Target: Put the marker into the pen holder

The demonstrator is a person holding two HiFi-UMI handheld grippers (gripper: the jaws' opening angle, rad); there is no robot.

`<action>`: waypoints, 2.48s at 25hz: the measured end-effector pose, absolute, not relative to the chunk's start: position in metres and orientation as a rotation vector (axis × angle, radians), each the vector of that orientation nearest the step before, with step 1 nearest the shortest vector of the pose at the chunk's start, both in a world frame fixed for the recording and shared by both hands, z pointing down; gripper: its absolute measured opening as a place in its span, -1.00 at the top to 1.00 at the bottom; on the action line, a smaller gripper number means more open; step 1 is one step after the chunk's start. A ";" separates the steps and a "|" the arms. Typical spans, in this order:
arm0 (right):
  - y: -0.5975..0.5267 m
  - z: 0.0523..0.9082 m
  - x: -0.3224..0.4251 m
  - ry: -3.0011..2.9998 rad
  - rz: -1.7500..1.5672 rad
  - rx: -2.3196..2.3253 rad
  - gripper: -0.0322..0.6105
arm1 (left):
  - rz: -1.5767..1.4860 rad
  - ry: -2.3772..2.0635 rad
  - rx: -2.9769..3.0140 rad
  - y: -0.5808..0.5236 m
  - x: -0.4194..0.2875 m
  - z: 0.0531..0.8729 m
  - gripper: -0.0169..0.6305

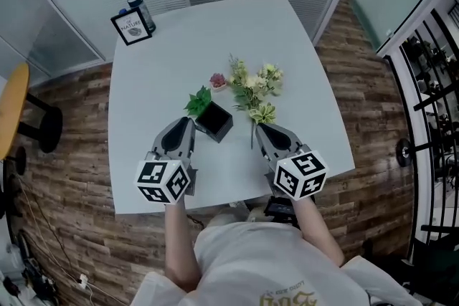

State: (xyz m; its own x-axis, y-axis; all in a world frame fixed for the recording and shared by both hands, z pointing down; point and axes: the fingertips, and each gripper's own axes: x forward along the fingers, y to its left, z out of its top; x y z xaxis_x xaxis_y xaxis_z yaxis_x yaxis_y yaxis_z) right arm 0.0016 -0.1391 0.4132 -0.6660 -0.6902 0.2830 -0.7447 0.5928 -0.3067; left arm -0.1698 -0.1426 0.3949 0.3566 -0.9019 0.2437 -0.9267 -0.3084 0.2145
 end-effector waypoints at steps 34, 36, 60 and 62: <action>-0.189 0.429 0.005 -2.649 0.651 1.198 0.85 | 0.173 -1.600 2.276 -0.196 -0.166 0.420 0.82; -0.192 0.434 0.004 -2.642 0.662 1.190 0.85 | 0.184 -1.595 2.269 -0.200 -0.166 0.426 0.82; -0.223 0.480 0.004 -2.561 0.776 1.149 0.85 | 0.389 -1.548 2.213 -0.231 -0.151 0.494 0.82; -0.224 0.483 0.003 -2.558 0.782 1.144 0.85 | 0.408 -1.552 2.209 -0.232 -0.151 0.498 0.82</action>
State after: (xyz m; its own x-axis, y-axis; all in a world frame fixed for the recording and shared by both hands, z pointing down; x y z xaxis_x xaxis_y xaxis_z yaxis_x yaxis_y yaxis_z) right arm 0.0029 -0.2238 0.4829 -0.6680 -0.6203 0.4112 -0.7442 0.5522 -0.3758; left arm -0.1508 -0.2322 0.4979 0.3380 -0.8216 0.4590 -0.9411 -0.2975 0.1606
